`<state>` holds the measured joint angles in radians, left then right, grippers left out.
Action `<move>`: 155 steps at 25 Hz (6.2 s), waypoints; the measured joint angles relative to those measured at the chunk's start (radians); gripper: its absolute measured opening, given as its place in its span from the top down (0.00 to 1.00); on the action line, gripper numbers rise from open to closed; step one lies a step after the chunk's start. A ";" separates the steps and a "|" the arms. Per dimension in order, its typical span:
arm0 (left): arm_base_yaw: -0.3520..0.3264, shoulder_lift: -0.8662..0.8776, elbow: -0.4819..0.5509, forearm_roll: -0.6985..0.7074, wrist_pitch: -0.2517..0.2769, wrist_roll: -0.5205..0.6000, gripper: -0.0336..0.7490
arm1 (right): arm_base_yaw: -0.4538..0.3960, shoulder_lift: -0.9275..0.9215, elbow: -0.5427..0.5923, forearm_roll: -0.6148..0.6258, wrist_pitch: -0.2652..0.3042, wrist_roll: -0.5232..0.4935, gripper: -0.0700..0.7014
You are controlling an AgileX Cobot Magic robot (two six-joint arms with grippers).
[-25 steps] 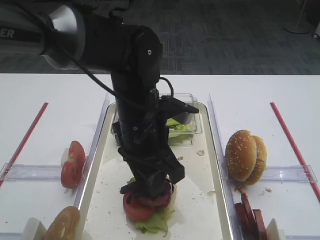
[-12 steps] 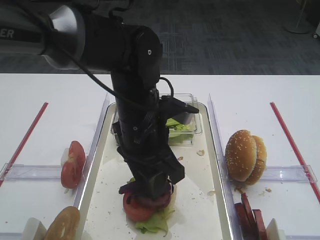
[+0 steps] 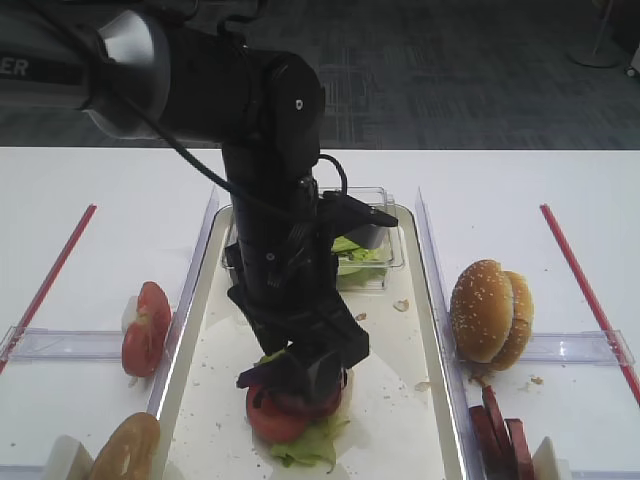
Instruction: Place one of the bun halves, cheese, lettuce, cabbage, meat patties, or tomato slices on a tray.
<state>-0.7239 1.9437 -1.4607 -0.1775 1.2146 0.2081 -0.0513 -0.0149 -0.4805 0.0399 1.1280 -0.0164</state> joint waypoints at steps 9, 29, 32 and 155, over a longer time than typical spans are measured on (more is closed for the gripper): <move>0.000 0.000 0.000 0.000 0.000 0.000 0.31 | 0.000 0.000 0.000 0.000 0.000 0.000 0.05; 0.000 -0.012 -0.159 0.009 0.004 -0.018 0.30 | 0.000 0.000 0.000 0.000 0.000 0.000 0.05; 0.000 -0.036 -0.159 0.019 0.004 -0.018 0.30 | 0.000 0.000 0.000 0.000 0.000 0.000 0.05; 0.718 -0.219 -0.032 0.147 0.016 -0.078 0.30 | 0.000 0.000 0.000 0.000 0.000 -0.003 0.36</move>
<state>-0.0060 1.7247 -1.4931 -0.0300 1.2302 0.1303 -0.0513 -0.0149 -0.4805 0.0399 1.1280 -0.0198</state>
